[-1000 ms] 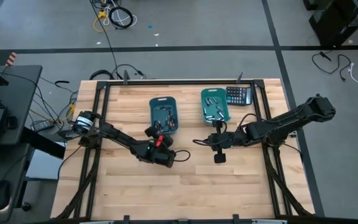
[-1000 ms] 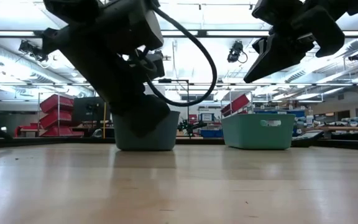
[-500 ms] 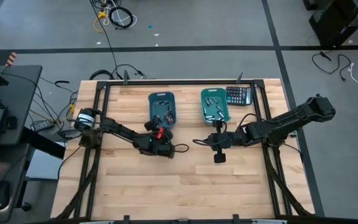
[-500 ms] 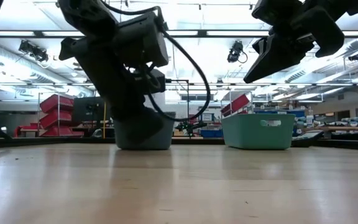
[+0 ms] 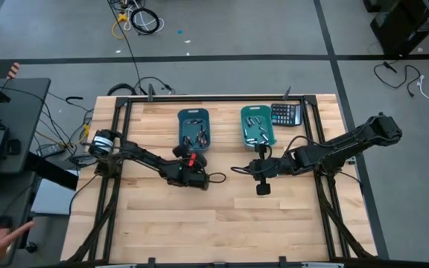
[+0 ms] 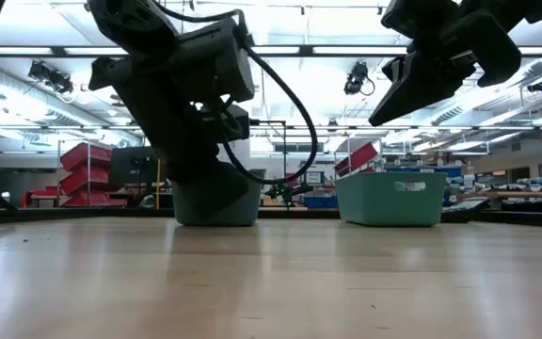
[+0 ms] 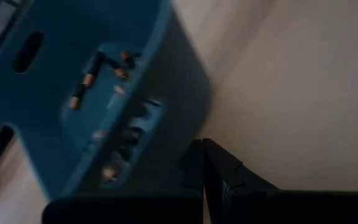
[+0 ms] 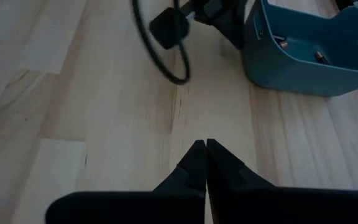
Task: Sort batteries
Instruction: Move all the bins to the top corner of the table
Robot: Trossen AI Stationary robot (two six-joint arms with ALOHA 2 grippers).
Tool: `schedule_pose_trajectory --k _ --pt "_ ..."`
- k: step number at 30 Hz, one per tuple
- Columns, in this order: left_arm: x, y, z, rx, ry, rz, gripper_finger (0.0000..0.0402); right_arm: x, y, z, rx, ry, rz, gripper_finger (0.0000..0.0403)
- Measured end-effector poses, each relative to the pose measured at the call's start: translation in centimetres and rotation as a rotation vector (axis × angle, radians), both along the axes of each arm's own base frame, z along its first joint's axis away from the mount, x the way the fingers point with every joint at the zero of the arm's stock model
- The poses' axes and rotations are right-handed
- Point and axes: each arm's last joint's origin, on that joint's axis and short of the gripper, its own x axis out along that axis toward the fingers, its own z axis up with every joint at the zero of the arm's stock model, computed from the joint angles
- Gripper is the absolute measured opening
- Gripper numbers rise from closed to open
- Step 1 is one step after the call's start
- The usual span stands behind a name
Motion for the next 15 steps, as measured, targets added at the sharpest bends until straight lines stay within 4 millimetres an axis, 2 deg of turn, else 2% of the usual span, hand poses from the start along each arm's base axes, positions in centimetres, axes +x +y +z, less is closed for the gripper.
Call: schedule_pose_trajectory --k 7,11,15 --pt "1.1 -2.5 1.6 -0.040 -0.010 -0.109 0.0000 0.0 0.0 0.0 0.000 0.000 -0.002 0.0000" --pt "1.6 -4.0 4.3 -0.110 -0.021 -0.222 0.0000 0.0 0.0 0.0 0.000 0.000 -0.001 0.0000" --pt "1.2 -4.4 7.3 -0.151 -0.042 -0.331 0.0000 0.0 0.0 0.0 -0.001 0.001 -0.001 0.0000"
